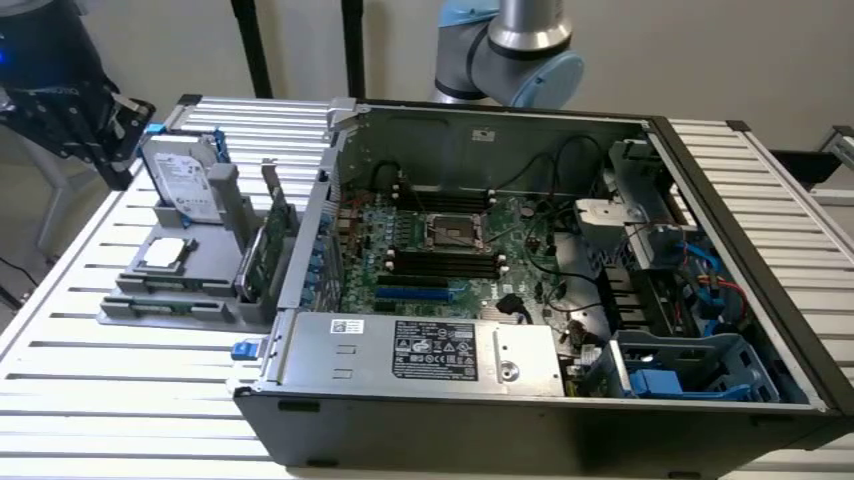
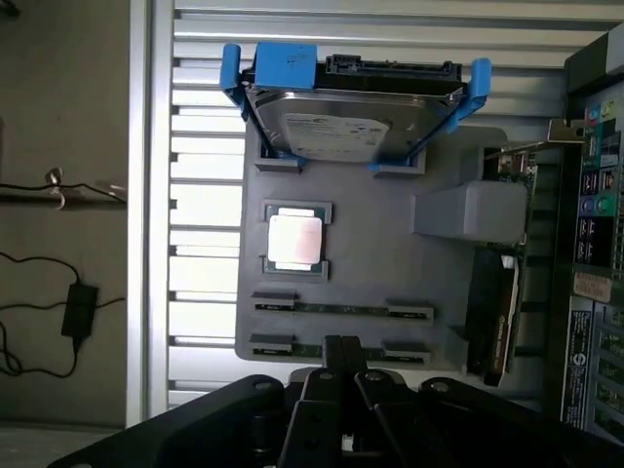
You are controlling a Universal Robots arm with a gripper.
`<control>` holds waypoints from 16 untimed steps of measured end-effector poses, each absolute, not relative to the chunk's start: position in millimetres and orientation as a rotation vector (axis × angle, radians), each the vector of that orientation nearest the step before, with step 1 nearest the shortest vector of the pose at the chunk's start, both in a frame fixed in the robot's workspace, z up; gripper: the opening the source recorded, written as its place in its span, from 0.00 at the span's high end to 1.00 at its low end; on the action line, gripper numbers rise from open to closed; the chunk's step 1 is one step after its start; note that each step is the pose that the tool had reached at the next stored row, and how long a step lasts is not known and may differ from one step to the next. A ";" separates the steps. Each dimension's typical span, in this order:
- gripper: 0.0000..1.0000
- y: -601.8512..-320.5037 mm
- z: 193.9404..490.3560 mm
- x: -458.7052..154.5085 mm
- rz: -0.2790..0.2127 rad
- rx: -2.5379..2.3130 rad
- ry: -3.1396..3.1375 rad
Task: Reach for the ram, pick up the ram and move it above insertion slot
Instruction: 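Reach for the ram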
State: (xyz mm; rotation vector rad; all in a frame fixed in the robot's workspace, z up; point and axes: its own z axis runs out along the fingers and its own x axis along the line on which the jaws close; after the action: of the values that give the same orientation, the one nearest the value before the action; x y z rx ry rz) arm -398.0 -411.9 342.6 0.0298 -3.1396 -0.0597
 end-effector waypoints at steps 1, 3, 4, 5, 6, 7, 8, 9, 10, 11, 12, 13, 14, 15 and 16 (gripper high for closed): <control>0.89 -412.6 342.5 -394.7 -0.060 0.030 -3.139; 0.89 -414.4 342.1 -388.2 -0.060 0.030 -3.139; 0.89 -415.7 341.8 -385.9 -0.060 0.031 -3.139; 0.89 -417.1 341.1 -384.7 -0.060 0.031 -3.139; 0.89 -418.3 339.8 -384.0 -0.060 0.031 -3.139; 0.89 -419.7 338.4 -383.5 -0.060 0.031 -3.139; 0.89 -421.0 336.7 -382.6 -0.060 0.031 -3.139; 0.89 -422.4 335.2 -381.7 -0.059 0.031 -3.139; 0.89 -424.2 333.9 -380.7 -0.059 0.031 -3.139; 0.89 -426.2 332.8 -379.8 -0.059 0.031 -3.138; 0.89 -428.0 331.9 -379.3 -0.059 0.032 -3.139; 0.89 -429.5 331.3 -378.9 -0.059 0.036 -3.138; 0.89 -430.9 330.7 -378.7 -0.058 0.039 -3.137; 0.89 -432.0 330.2 -378.3 -0.058 0.043 -3.136; 0.89 -433.1 329.7 -378.0 -0.058 0.049 -3.136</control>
State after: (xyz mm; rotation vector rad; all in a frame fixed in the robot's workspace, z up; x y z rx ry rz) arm -378.0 -433.1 329.7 0.0487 -3.1358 -0.0582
